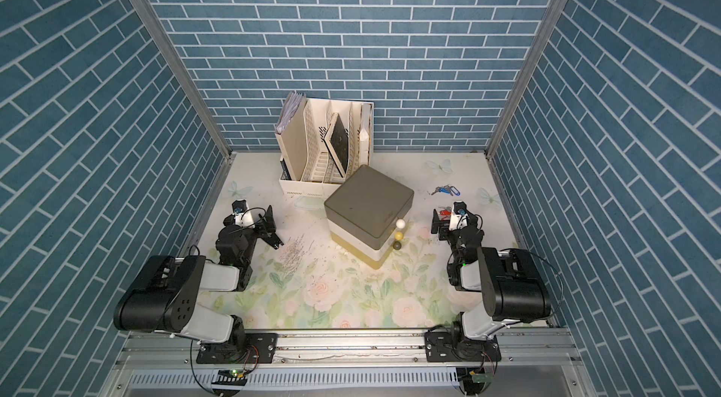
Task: Take the keys out of the drawer
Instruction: Reset both arms
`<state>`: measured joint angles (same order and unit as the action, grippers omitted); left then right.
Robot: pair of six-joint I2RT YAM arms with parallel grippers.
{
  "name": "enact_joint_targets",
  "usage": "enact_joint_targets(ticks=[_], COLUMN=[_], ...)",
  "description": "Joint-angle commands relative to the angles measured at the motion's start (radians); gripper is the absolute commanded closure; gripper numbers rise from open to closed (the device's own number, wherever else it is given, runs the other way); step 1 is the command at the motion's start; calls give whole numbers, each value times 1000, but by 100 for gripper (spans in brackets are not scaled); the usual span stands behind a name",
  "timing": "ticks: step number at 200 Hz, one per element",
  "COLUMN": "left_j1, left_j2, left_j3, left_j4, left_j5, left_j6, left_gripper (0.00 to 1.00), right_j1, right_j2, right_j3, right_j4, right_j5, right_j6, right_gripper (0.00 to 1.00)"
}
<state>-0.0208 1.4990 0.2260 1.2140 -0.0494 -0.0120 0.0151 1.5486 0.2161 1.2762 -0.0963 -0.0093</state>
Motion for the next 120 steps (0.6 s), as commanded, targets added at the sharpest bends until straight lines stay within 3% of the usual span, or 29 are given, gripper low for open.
enact_joint_targets(ticks=[1,120], left_j1=[-2,-5], left_j2=[2,2], left_j3=[10,10], left_j4=[-3,-3], left_j5=[-12,-13], left_j6=[0,1], left_gripper=[0,0], right_j1=[5,5], right_j2=[-13,-15], right_j3=[10,5], right_j4=[-1,6], right_j5=[15,15], right_j6=[-35,-35], right_gripper=[0,0])
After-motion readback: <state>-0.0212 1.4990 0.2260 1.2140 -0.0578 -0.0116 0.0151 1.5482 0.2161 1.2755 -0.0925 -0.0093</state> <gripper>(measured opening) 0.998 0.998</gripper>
